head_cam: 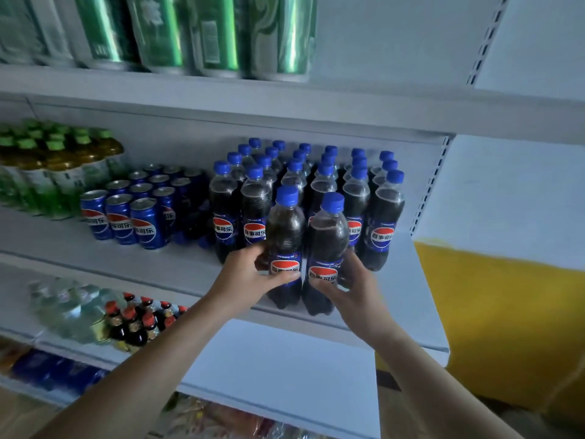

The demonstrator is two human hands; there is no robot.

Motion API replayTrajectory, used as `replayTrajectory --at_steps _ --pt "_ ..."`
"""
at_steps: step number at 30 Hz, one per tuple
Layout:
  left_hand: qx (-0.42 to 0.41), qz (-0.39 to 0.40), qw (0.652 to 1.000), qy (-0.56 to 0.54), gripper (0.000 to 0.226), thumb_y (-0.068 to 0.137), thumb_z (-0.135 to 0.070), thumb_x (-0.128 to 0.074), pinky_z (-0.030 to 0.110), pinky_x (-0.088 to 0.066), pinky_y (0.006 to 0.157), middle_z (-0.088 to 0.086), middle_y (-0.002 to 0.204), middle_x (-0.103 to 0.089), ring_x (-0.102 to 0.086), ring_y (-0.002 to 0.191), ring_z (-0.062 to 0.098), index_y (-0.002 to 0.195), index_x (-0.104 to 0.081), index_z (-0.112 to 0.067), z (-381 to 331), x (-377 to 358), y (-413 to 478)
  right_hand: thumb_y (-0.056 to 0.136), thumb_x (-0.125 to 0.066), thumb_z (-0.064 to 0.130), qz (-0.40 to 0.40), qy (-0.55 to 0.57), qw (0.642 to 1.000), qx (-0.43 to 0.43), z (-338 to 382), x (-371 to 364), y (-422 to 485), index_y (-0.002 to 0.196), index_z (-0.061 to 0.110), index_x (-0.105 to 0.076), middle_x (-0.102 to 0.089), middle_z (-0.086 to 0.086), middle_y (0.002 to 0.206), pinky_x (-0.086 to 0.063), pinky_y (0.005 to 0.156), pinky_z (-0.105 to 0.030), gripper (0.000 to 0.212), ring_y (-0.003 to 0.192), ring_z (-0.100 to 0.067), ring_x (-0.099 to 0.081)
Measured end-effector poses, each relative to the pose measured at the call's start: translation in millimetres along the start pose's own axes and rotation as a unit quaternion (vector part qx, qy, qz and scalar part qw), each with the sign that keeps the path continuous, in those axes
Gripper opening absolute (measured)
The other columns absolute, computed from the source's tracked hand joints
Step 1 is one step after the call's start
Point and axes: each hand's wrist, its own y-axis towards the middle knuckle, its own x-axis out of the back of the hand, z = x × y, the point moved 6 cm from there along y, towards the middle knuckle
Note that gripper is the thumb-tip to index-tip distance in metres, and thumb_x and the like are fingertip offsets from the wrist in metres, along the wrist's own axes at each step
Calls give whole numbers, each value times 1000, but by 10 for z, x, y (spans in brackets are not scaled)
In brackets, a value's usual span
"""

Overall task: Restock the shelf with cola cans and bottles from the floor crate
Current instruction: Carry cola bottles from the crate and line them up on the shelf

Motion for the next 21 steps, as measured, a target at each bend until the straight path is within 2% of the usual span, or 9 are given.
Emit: replayTrajectory --at_steps 2,4,9,11,13,15,17,19,21 --pt "9 6 1000 1 44 73 -33 -91 16 -51 86 -15 103 -77 -70 99 -3 112 -74 -24 118 -42 57 89 -77 18 -2 6 1000 -5 -115 -39 46 124 31 -59 -75 10 113 -56 95 -45 41 104 -13 -70" --pt "9 5 1000 -5 44 73 -33 -90 21 -53 89 -16 104 -77 -70 100 -3 113 -73 -25 202 -77 83 90 -77 18 -8 6 1000 -8 -186 -57 78 127 30 -58 -74 10 115 -55 97 -43 43 106 -12 -70" --pt "-13 5 1000 11 54 77 -44 -86 27 -53 94 -15 115 -73 -65 109 1 124 -66 -25 364 -152 20 87 -80 23 -1 -49 999 -21 -351 -68 31 129 33 -57 -71 25 115 -50 93 -15 49 108 1 -67" --pt "-9 9 998 55 61 77 -59 -77 34 -52 94 -14 119 -69 -63 112 5 126 -63 -25 484 -200 -57 85 -81 31 -8 -124 992 -30 -509 -80 -71 133 33 -56 -68 23 120 -50 92 -20 55 110 0 -64" --pt "-35 -6 991 127 64 80 -63 -70 37 -51 92 -9 119 -65 -60 112 12 128 -59 -22 574 -232 -169 82 -82 36 -38 -218 975 -19 -643 -87 -213 133 26 -57 -65 12 115 -52 86 -30 58 104 -14 -64" --pt "-61 -50 982 173 58 82 -61 -71 34 -51 83 -7 107 -61 -59 99 15 119 -57 -19 582 -223 -299 79 -82 42 -91 -285 954 7 -687 -83 -346 121 20 -60 -61 8 96 -53 74 -37 52 89 -21 -62" --pt "-42 -88 977 190 50 79 -64 -70 29 -44 62 -9 79 -51 -52 72 13 91 -49 -20 542 -199 -381 79 -73 55 -130 -323 937 22 -633 -90 -402 102 20 -59 -56 11 78 -49 66 -38 44 75 -21 -60" --pt "-19 -84 971 222 57 77 -72 -64 28 -32 49 -7 62 -41 -44 55 15 75 -36 -23 505 -243 -363 83 -59 66 -130 -367 920 32 -576 -140 -356 85 23 -47 -50 12 63 -43 59 -35 45 62 -21 -57" --pt "-24 -76 964 255 58 78 -72 -63 26 -24 47 -6 57 -38 -41 50 14 70 -31 -25 481 -311 -300 85 -56 68 -128 -393 910 38 -551 -181 -251 78 26 -33 -39 14 57 -37 54 -31 48 53 -23 -55"
